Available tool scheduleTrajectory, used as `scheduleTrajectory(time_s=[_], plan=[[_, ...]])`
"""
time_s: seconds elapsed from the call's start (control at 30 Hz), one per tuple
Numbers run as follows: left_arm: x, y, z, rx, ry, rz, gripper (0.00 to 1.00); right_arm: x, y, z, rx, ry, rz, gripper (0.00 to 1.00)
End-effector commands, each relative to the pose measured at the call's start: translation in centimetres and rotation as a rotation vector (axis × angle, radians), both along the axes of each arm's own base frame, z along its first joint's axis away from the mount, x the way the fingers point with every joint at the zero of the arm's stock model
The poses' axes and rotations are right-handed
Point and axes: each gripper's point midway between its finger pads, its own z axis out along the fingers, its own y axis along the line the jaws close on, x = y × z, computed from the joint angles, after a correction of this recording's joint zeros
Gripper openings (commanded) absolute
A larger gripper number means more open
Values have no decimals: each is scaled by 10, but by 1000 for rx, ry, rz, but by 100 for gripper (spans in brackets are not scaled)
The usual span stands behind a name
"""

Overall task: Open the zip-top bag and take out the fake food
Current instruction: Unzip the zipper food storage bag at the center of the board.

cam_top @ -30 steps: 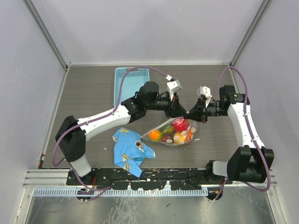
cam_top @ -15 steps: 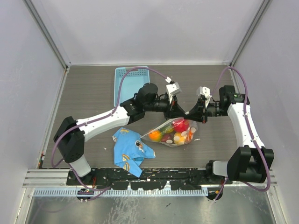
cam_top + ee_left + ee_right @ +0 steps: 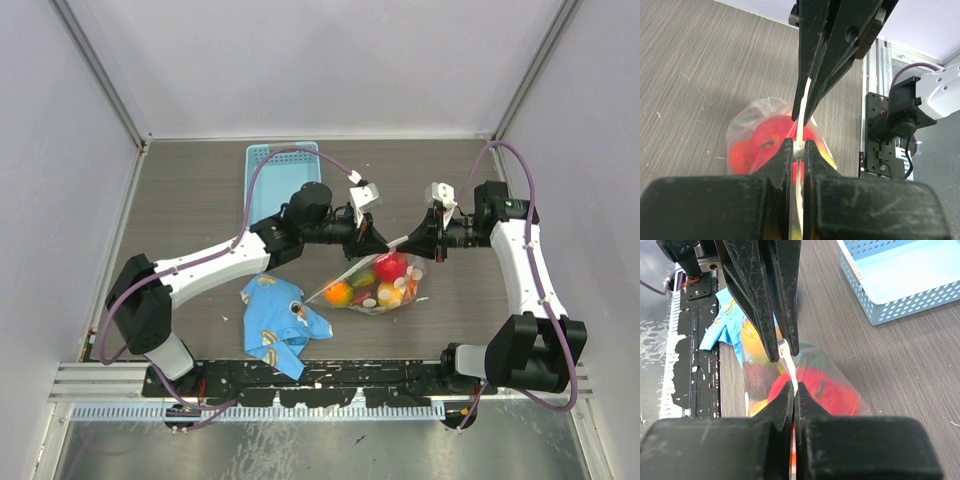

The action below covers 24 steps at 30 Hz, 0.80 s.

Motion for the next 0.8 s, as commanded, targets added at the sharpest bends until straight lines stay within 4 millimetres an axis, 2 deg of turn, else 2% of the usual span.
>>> scheduleTrajectory(time_s=[0.0, 0.77], plan=[[2, 14, 12, -4, -47, 28, 0, 7, -1, 23, 41, -60, -9, 1], [2, 33, 3, 15, -38, 59, 0, 23, -12, 38, 26, -71, -36, 1]])
